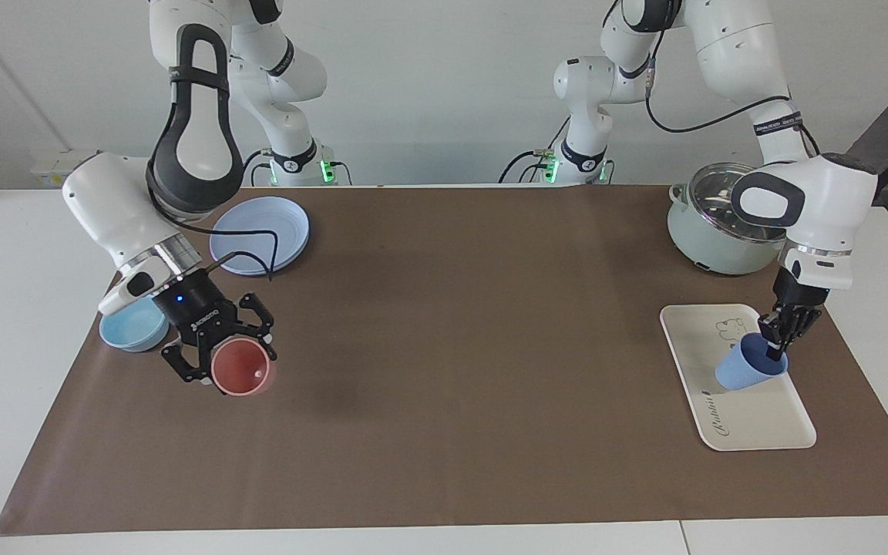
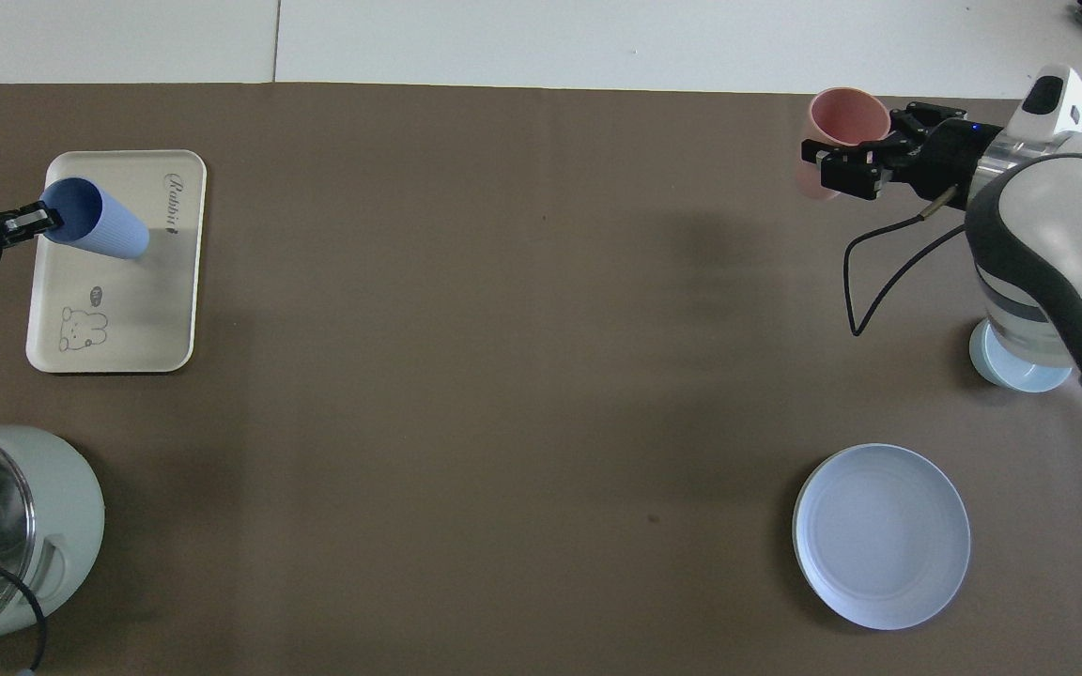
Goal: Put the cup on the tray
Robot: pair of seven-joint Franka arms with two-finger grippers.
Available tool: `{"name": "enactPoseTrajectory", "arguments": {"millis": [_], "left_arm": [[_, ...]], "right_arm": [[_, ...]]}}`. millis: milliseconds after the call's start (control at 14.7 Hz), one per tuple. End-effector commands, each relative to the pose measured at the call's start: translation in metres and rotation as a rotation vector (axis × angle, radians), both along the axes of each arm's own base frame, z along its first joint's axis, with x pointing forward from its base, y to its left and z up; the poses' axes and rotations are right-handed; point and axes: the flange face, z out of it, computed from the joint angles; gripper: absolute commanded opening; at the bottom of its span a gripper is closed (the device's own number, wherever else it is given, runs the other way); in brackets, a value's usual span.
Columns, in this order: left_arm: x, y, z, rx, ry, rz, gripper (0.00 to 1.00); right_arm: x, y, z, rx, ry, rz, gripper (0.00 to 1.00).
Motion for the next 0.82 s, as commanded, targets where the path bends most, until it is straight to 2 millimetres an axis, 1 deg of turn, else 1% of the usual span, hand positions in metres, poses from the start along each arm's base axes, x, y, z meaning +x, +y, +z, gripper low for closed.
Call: {"name": "enactPoseTrajectory", "arguments": {"millis": [0, 68, 136, 204, 272, 341, 477, 613, 681, 749], "left_arm": [[-0.005, 0.014, -0.016, -0.012, -0.038, -0.022, 0.0], [-0.006, 0.018, -0.021, -0.02, -0.05, -0.024, 0.0], [-0.006, 0.021, -0.022, -0.025, -0.063, -0.028, 0.0], [-0.006, 0.022, -0.022, -0.023, -0.071, -0.034, 0.0], [-0.006, 0.025, -0.022, -0.013, -0.074, -0.041, 0.0], [-0.005, 0.025, -0.023, -0.003, -0.075, -0.051, 0.0], [-0.006, 0.028, -0.024, 0.014, -0.076, -0.073, 0.0], [-0.006, 0.03, -0.023, 0.026, -0.083, -0.071, 0.0], [-0.005, 0.029, -0.023, 0.029, -0.082, -0.073, 0.0], [-0.005, 0.029, -0.023, 0.034, -0.081, -0.078, 0.12]], "right_arm": [[-0.008, -0.023, -0.026, 0.02, -0.052, 0.039, 0.0], [-0.012, -0.028, -0.034, 0.031, -0.065, 0.05, 0.0], [-0.016, -0.032, -0.043, 0.03, -0.075, 0.064, 0.0], [-0.016, -0.04, -0.055, 0.022, -0.098, 0.092, 0.0], [-0.016, -0.052, -0.074, 0.048, -0.121, 0.111, 0.0], [-0.017, -0.059, -0.087, 0.071, -0.163, 0.132, 0.0], [-0.02, -0.081, -0.115, 0.078, -0.209, 0.18, 0.0], [-0.023, -0.092, -0.126, 0.077, -0.233, 0.207, 0.0], [-0.025, -0.094, -0.132, 0.074, -0.235, 0.213, 0.0], [-0.027, -0.092, -0.136, 0.08, -0.249, 0.216, 0.0]]}}
